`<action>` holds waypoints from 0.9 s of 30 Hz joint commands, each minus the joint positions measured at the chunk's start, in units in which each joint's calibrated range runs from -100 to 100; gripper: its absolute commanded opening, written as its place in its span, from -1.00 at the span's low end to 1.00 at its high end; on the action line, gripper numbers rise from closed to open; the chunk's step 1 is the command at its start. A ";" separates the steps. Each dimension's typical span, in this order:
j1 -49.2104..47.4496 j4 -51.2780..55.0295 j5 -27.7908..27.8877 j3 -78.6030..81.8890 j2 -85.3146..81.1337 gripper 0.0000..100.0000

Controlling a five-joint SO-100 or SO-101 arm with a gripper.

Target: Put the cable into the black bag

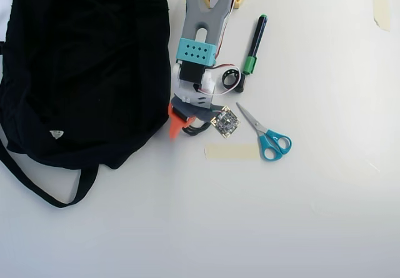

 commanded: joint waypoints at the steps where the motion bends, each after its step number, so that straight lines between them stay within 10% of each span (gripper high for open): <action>1: -0.34 -0.48 0.11 -0.61 0.86 -0.54; 10: -0.34 -0.48 -0.10 -1.59 0.86 -0.89; 27: -0.94 1.85 -1.52 -1.59 -0.38 -0.96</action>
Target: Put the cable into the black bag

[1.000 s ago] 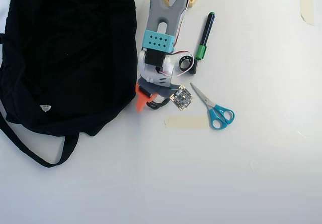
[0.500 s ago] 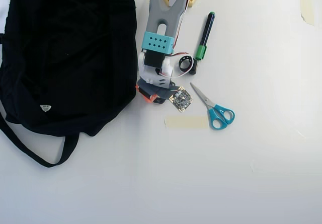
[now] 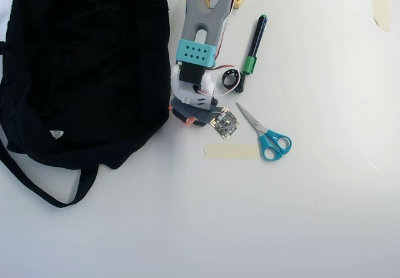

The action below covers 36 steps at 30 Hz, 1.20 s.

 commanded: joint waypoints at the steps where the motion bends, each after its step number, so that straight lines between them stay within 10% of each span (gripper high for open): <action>1: -1.09 2.71 -2.31 -0.85 -1.38 -0.96; 19: -5.73 36.73 -8.18 -26.73 -2.21 -0.96; 36: -5.88 43.54 -10.75 -42.09 -2.71 -0.96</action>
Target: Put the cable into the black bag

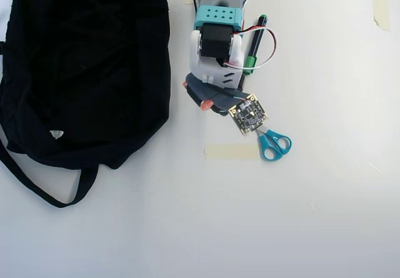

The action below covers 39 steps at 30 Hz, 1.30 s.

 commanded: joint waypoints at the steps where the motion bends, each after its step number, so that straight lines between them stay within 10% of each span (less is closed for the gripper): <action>1: 0.00 0.68 -2.35 -3.82 -3.87 -0.96; 15: -0.82 0.94 -16.71 10.47 -13.00 -0.96; 39: 6.14 0.00 -22.53 44.61 -46.69 -0.95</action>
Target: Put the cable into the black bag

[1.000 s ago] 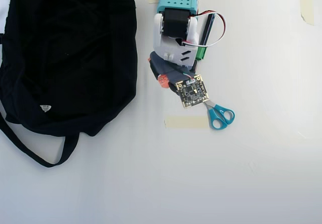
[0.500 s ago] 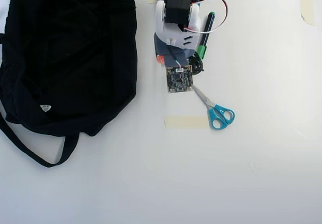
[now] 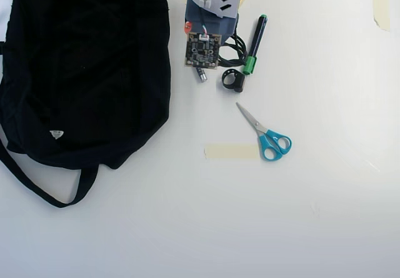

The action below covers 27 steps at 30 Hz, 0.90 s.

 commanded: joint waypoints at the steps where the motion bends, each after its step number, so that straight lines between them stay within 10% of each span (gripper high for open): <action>1: 2.33 -0.69 -0.71 1.44 -4.77 -0.95; 27: 37.33 -29.12 -5.58 8.89 2.29 -0.95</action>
